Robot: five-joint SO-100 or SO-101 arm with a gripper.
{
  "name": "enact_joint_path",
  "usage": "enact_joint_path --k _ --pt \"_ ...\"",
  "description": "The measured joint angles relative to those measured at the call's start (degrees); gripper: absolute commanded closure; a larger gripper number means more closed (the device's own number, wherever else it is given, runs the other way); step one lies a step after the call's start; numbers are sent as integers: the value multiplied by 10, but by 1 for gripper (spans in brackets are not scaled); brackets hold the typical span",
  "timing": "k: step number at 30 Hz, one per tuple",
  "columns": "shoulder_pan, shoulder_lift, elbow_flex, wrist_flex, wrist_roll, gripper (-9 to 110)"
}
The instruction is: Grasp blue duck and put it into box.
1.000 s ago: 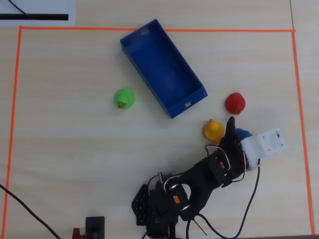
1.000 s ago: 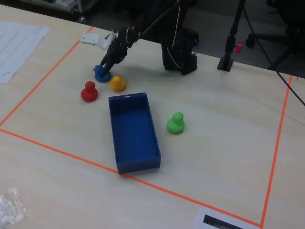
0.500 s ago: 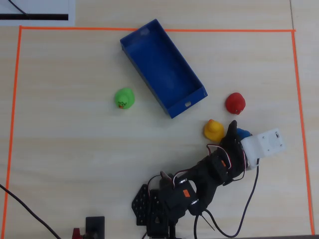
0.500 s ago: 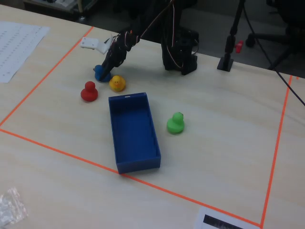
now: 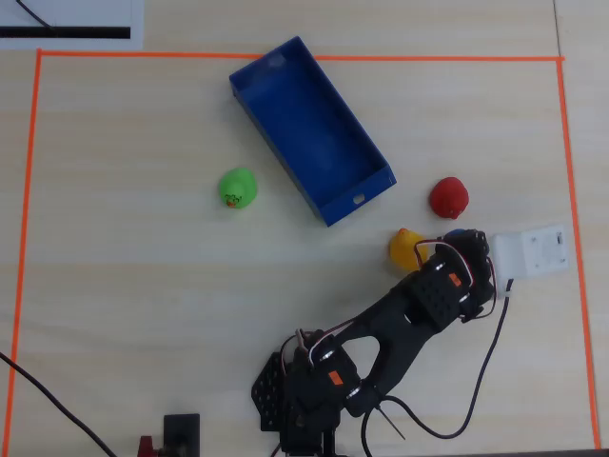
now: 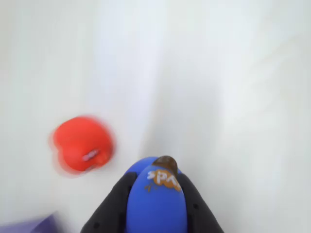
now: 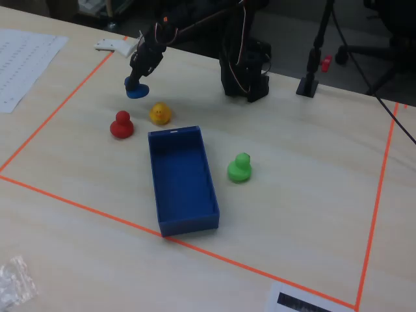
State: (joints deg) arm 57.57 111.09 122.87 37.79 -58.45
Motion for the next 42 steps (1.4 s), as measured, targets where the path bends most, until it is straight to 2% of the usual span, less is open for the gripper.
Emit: enact_joint_path --k 6,13,16,19,22,28,29,31,36,37,40,42 --pt "-136 53 -156 224 106 101" --pt "-417 15 -410 471 225 101" --pt "-537 -59 -504 505 265 101" --pt "-610 -146 -575 498 279 101" --pt "-610 -231 -614 455 281 101" --pt "-543 -367 -622 356 281 101" --pt "-533 -385 -628 345 281 96" --pt "-515 -416 -635 330 276 78" --pt "-502 -426 -635 338 246 57" --pt "-500 -423 -627 341 242 57" --pt "-484 -373 -569 336 231 84" --pt "-470 -307 -502 308 221 86"
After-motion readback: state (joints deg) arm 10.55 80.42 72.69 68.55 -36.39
